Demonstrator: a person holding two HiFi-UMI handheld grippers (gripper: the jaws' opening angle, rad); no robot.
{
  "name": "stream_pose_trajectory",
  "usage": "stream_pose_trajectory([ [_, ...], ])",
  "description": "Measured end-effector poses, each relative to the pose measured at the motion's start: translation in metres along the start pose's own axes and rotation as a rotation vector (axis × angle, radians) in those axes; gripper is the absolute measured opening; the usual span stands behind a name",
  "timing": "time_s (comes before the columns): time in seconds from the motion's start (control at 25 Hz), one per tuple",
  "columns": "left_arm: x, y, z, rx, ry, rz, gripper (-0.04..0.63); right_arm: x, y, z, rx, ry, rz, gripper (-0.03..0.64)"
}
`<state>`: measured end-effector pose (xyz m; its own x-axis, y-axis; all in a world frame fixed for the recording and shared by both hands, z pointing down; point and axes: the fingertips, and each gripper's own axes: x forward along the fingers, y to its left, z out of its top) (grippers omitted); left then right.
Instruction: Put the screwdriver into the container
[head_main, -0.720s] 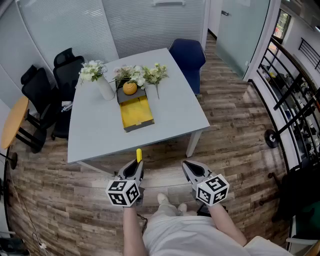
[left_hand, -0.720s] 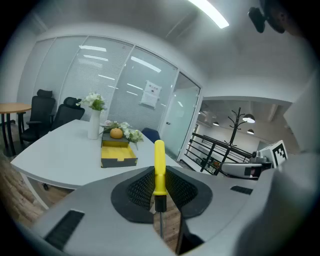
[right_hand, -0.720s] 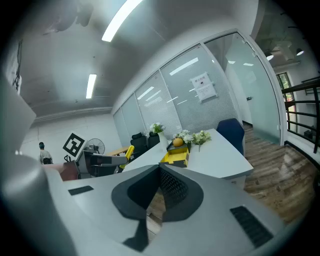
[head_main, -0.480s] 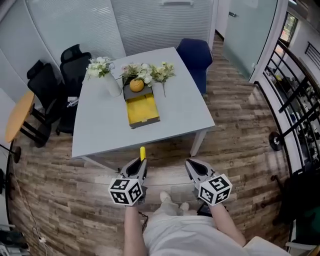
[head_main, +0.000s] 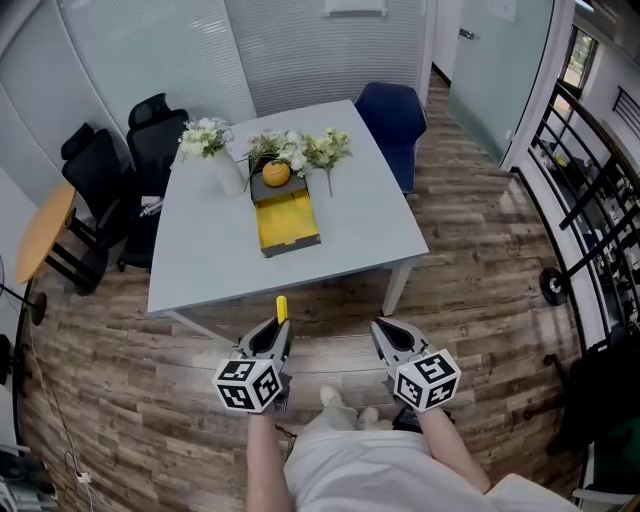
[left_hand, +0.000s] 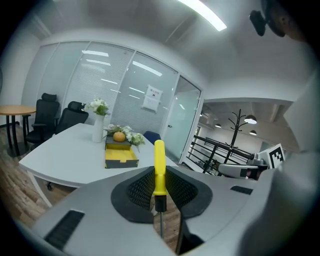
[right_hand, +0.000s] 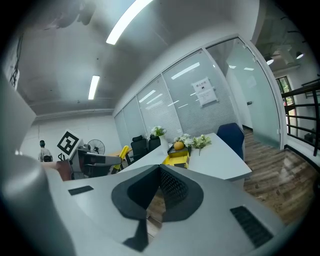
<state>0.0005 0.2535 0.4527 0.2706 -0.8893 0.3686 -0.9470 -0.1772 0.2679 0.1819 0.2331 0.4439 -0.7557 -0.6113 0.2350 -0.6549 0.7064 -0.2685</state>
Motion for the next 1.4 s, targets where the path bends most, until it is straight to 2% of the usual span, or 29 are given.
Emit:
stream_pose_trajectory([
  [0.36, 0.005, -0.003, 0.008, 0.014, -0.013, 0.015, 0.067, 0.003, -0.011, 0.008, -0.022, -0.01, 0.002, 0.015],
  [0.68, 0.032, 0.02, 0.014, 0.008, -0.017, 0.028, 0.067, 0.036, -0.041, 0.013, -0.025, -0.01, -0.019, 0.015],
  [0.92, 0.074, 0.066, 0.03, -0.018, -0.017, 0.049, 0.067, 0.097, -0.055, 0.019, -0.033, 0.023, 0.004, 0.015],
  [1.4, 0.199, 0.183, 0.118, -0.029, 0.028, 0.025, 0.067, 0.272, -0.099, 0.076, -0.019, 0.067, 0.0, 0.016],
])
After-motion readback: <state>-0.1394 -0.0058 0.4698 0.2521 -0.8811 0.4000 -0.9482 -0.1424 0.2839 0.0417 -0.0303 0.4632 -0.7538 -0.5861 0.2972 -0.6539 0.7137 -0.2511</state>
